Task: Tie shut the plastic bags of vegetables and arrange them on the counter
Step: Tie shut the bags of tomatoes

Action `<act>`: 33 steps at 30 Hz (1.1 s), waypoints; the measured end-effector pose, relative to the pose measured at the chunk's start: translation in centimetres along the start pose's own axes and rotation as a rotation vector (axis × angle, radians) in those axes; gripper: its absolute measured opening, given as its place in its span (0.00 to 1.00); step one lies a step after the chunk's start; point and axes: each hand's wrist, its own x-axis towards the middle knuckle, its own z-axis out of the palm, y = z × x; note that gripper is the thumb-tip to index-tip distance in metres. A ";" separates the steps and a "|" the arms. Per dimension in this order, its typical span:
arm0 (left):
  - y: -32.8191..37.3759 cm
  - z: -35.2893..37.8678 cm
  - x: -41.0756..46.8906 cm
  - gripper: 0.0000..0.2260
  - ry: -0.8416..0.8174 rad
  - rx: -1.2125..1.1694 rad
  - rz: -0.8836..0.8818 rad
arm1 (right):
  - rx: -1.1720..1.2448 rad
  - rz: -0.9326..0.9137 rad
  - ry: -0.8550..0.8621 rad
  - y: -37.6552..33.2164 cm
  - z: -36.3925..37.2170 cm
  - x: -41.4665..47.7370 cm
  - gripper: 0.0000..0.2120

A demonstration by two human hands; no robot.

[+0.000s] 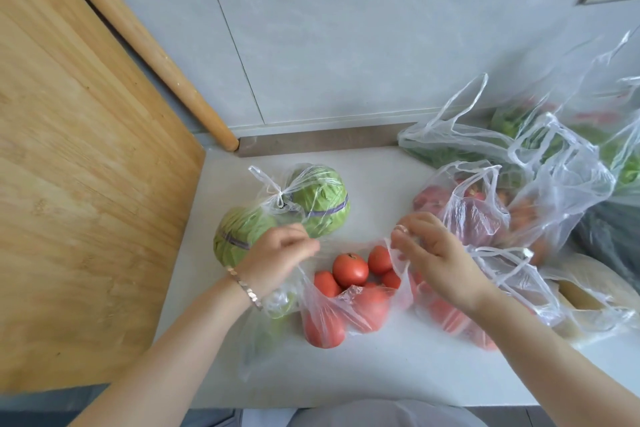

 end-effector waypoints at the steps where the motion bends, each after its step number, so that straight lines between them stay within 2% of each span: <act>1: 0.2 0.7 0.0 0.19 -0.011 0.045 0.005 | 0.093 0.008 -0.021 0.2 0.0 0.2 0.10; 3: 0.2 1.8 0.2 0.23 -0.014 0.075 0.026 | 0.300 0.016 -0.133 0.8 0.3 0.6 0.03; 4: 0.2 2.2 0.3 0.23 -0.010 0.039 0.033 | 0.338 -0.009 -0.201 1.3 0.8 0.9 0.08; 7: 0.1 3.3 0.3 0.18 -0.013 -0.124 0.034 | 0.236 -0.105 -0.408 2.8 3.0 1.8 0.35; 8: -0.1 3.6 0.2 0.18 -0.003 -0.202 0.034 | 0.202 -0.098 -0.464 3.1 3.8 2.1 0.42; 9: -0.3 3.9 0.1 0.18 0.013 -0.259 0.042 | 0.182 -0.083 -0.494 3.4 4.6 2.2 0.43; 10: -0.6 4.0 0.0 0.17 0.038 -0.276 0.061 | 0.151 -0.075 -0.495 3.6 5.3 2.3 0.40; 13: -1.2 3.5 -0.1 0.10 0.080 -0.214 0.106 | 0.111 -0.115 -0.458 3.7 6.6 2.3 0.18; 15: -1.6 3.2 -0.3 0.07 0.084 -0.215 0.131 | 0.194 -0.101 -0.468 3.2 7.2 2.0 0.12; 19: -2.1 2.6 -0.3 0.04 0.136 -0.213 0.181 | 0.258 -0.032 -0.472 2.5 7.3 1.8 0.12; 21: -3.1 2.8 -0.6 0.15 0.165 -0.323 0.117 | 0.290 -0.013 -0.406 2.4 7.2 1.7 0.23; 22: -3.8 3.1 -0.8 0.21 0.167 -0.382 0.072 | 0.300 -0.005 -0.374 2.7 7.2 1.7 0.25; 24: -4.8 4.5 -1.3 0.24 0.108 -0.444 0.011 | 0.318 -0.007 -0.307 2.7 7.1 1.4 0.21; 26: -5.4 6.3 -1.9 0.20 0.058 -0.431 -0.023 | 0.333 -0.011 -0.244 2.6 7.0 1.2 0.11; 27: -5.3 7.2 -2.0 0.18 0.060 -0.394 -0.021 | 0.335 0.001 -0.214 2.4 6.8 1.2 0.09; 30: -5.4 8.6 -1.8 0.13 0.195 -0.208 -0.001 | 0.386 0.054 -0.110 2.3 6.4 1.6 0.09; 33: -5.3 8.8 -1.3 0.13 0.315 -0.328 -0.031 | 0.327 0.088 -0.067 2.3 5.9 2.2 0.09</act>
